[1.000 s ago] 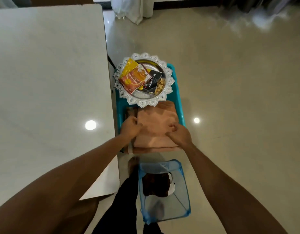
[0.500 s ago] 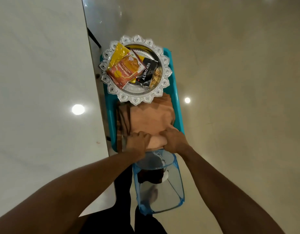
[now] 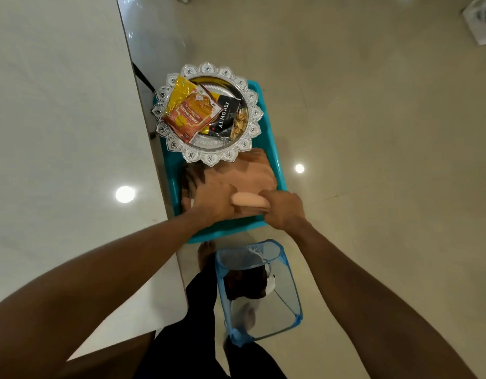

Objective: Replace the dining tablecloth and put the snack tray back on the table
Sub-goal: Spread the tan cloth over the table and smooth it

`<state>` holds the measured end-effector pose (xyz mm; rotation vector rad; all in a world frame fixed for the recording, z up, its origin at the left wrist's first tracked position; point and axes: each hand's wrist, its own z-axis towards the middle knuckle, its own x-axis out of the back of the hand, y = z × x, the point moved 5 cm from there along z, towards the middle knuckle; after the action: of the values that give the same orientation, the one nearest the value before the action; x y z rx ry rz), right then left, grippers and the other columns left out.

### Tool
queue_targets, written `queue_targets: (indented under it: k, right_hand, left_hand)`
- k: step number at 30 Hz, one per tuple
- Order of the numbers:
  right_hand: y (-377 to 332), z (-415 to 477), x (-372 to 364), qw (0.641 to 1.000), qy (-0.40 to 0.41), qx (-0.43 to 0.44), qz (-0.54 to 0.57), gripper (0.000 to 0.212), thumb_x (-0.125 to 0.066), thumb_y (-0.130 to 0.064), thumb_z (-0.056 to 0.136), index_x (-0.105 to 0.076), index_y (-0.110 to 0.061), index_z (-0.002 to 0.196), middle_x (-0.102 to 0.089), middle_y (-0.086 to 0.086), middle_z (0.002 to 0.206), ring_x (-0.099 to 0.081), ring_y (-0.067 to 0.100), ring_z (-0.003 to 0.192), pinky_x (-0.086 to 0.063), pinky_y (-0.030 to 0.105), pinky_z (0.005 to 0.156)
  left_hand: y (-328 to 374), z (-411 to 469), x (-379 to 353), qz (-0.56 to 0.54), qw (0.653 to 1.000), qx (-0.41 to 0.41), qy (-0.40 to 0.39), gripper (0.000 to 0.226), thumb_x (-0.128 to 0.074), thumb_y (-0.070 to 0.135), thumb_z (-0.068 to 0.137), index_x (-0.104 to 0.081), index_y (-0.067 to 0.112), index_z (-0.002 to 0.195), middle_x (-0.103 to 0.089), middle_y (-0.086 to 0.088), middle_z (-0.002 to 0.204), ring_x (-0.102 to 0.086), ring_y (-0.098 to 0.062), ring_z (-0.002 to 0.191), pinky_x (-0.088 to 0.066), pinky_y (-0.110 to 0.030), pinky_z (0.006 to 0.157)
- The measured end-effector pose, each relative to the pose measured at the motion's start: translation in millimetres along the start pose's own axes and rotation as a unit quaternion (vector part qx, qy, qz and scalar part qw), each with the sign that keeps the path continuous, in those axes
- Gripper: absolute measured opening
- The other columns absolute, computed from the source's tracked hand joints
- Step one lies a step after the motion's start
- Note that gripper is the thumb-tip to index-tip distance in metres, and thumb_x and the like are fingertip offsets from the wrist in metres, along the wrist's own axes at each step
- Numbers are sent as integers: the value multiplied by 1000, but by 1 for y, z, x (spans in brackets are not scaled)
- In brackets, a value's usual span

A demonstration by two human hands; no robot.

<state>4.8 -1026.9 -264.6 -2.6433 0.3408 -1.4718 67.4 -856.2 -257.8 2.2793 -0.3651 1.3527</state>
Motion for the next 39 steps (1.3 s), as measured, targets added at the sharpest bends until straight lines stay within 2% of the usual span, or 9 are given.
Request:
queue_targets:
  k: [11, 15, 19, 23, 26, 30, 33, 36, 39]
  right_hand:
    - [-24, -74, 153, 974, 221, 6, 40, 32, -47, -35, 54, -69, -31, 77, -68, -6, 72, -62, 25, 71, -36, 27, 55]
    - [-40, -124, 202, 964, 264, 14, 29, 54, -45, -37, 56, -77, -33, 99, -75, -3, 92, -67, 29, 87, -46, 30, 69]
    - [-79, -166, 264, 935, 345, 49, 68, 35, -58, -36, 73, -77, -34, 103, -75, -3, 102, -66, 27, 99, -48, 31, 77]
    - [-149, -197, 302, 875, 457, 134, 86, 36, -54, -34, 72, -76, -33, 101, -68, -2, 93, -60, 28, 94, -35, 30, 65]
    - [-220, -214, 297, 846, 497, 173, 80, 48, -52, -26, 69, -74, -37, 111, -64, 1, 97, -56, 32, 93, -45, 36, 67]
    - [-325, -215, 226, 846, 457, 262, 79, 46, -58, -24, 74, -71, -31, 118, -63, 10, 111, -57, 38, 101, -47, 44, 85]
    - [-394, -193, 127, 918, 285, 276, 22, 45, -60, -28, 88, -62, -32, 132, -57, 9, 124, -53, 34, 113, -41, 38, 88]
    - [-464, -176, 6, 946, 115, 299, -55, 45, -59, -45, 94, -60, -26, 134, -55, 9, 130, -53, 31, 121, -35, 30, 89]
    - [-507, -168, -64, 953, 101, 283, -46, 73, -64, -66, 84, -48, -29, 145, -47, 10, 141, -43, 32, 132, -30, 38, 105]
  left_hand:
    - [30, -66, 119, -54, 972, 19, 230, 30, -65, 28, 71, -72, 31, 100, -69, 5, 79, -62, -19, 74, -49, -32, 64]
    - [48, -105, 167, -60, 953, 1, 297, 37, -58, 32, 65, -73, 31, 99, -66, 7, 74, -61, -19, 70, -37, -27, 60]
    - [44, -148, 242, -59, 932, -5, 357, 33, -64, 28, 72, -71, 35, 103, -71, 9, 86, -64, -17, 81, -44, -29, 69]
    - [12, -214, 310, -18, 887, -19, 461, 30, -66, 30, 74, -72, 33, 104, -73, 7, 89, -67, -20, 83, -49, -34, 71]
    - [-36, -273, 333, 16, 859, -30, 511, 28, -61, 40, 86, -74, 28, 106, -75, 2, 97, -69, -22, 89, -56, -41, 76]
    - [-128, -353, 296, 37, 858, 39, 510, 47, -48, 57, 86, -74, 24, 108, -74, -7, 98, -68, -32, 88, -55, -40, 74]
    - [-208, -402, 223, 97, 897, 144, 406, 30, -52, 40, 80, -73, 31, 100, -72, -4, 91, -65, -33, 85, -52, -36, 69]
    - [-304, -448, 124, 99, 950, 219, 198, 34, -58, 43, 77, -71, 37, 107, -68, -1, 116, -58, -30, 114, -51, -40, 85]
    - [-358, -487, 65, 1, 968, 155, 196, 37, -57, 48, 87, -72, 28, 115, -56, -9, 140, -42, -42, 135, -49, -47, 91]
